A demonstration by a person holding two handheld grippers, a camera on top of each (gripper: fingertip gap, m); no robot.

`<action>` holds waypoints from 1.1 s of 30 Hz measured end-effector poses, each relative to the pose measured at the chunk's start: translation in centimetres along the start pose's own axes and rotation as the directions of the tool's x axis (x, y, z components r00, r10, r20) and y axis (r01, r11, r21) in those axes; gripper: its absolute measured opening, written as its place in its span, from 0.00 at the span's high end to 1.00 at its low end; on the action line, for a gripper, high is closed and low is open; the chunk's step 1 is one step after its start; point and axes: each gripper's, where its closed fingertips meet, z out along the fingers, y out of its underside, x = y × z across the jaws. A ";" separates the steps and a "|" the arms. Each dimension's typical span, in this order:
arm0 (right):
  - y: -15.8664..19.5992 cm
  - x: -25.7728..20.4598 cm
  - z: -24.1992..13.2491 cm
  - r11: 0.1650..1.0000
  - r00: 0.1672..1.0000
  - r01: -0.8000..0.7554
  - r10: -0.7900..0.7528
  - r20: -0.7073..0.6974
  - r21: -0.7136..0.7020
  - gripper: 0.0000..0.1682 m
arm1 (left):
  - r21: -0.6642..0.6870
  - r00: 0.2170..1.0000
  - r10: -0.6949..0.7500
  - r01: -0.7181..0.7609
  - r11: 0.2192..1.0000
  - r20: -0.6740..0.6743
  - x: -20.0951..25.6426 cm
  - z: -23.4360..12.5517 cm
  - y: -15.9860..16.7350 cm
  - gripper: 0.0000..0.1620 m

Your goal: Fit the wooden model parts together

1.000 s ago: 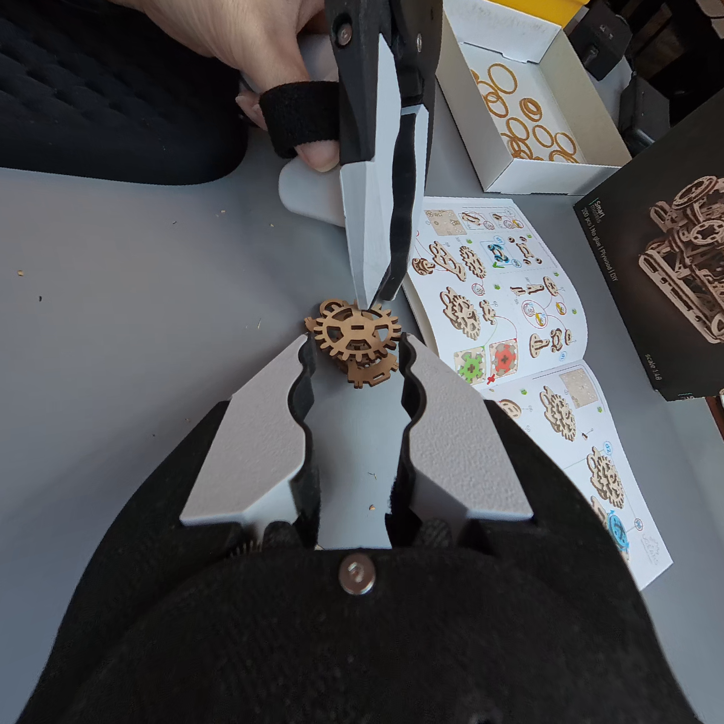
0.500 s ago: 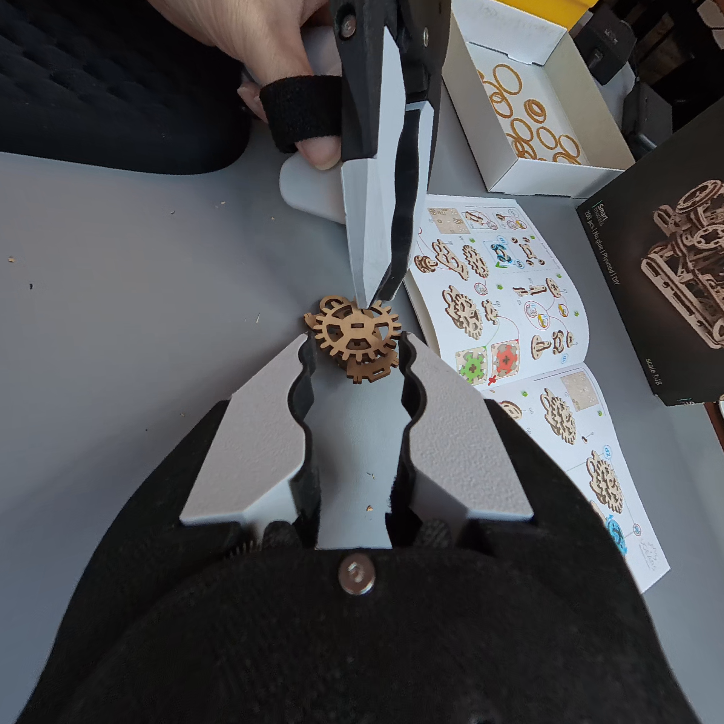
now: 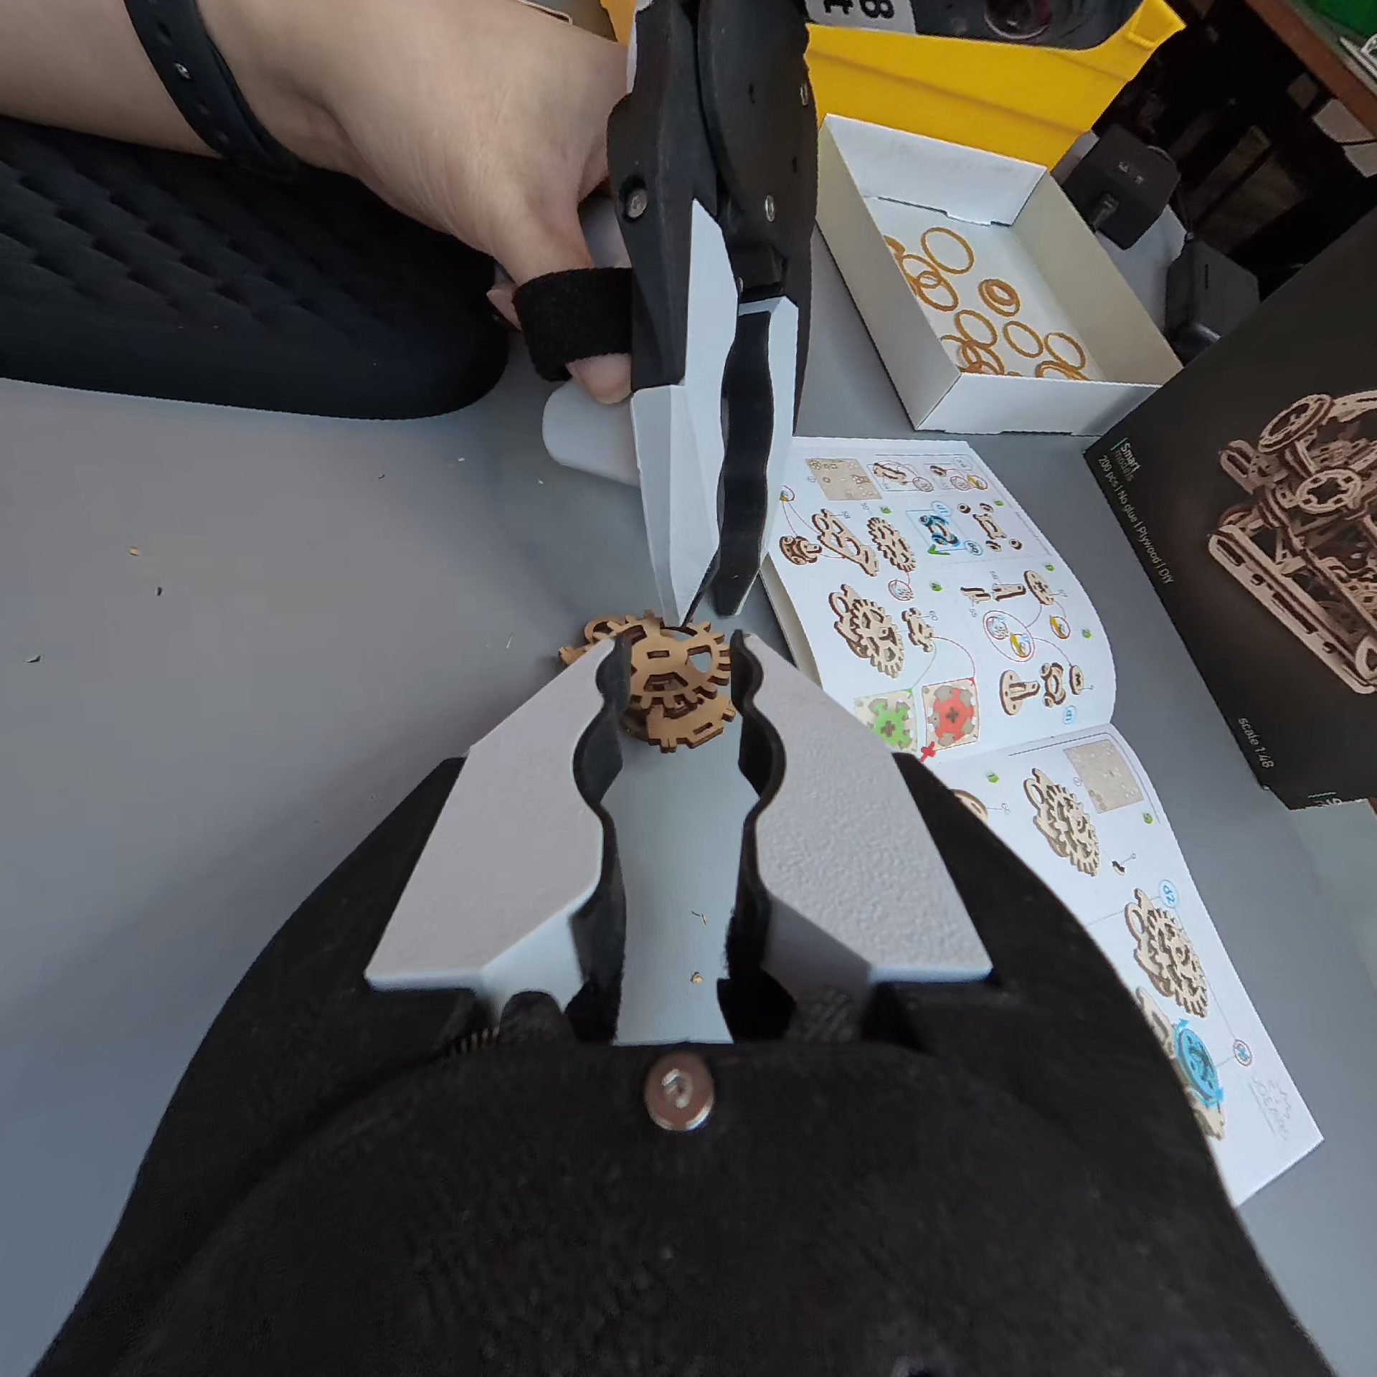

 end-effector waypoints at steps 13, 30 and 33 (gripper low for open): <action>1.2 -0.4 -0.1 0.999 0.998 0.036 -0.036 0.049 -0.005 0.88 | -0.023 0.998 0.063 -0.064 0.998 -0.008 0.8 0.3 0.3 0.75; 1.2 -0.6 0.1 0.997 0.995 0.077 -0.078 0.059 0.016 0.89 | -0.022 0.995 0.096 -0.096 0.995 -0.008 1.3 0.4 0.3 0.85; 1.2 -0.5 0.0 0.997 0.995 0.075 -0.077 0.061 0.031 0.89 | -0.006 0.995 0.078 -0.078 0.997 -0.069 2.0 0.0 0.2 0.82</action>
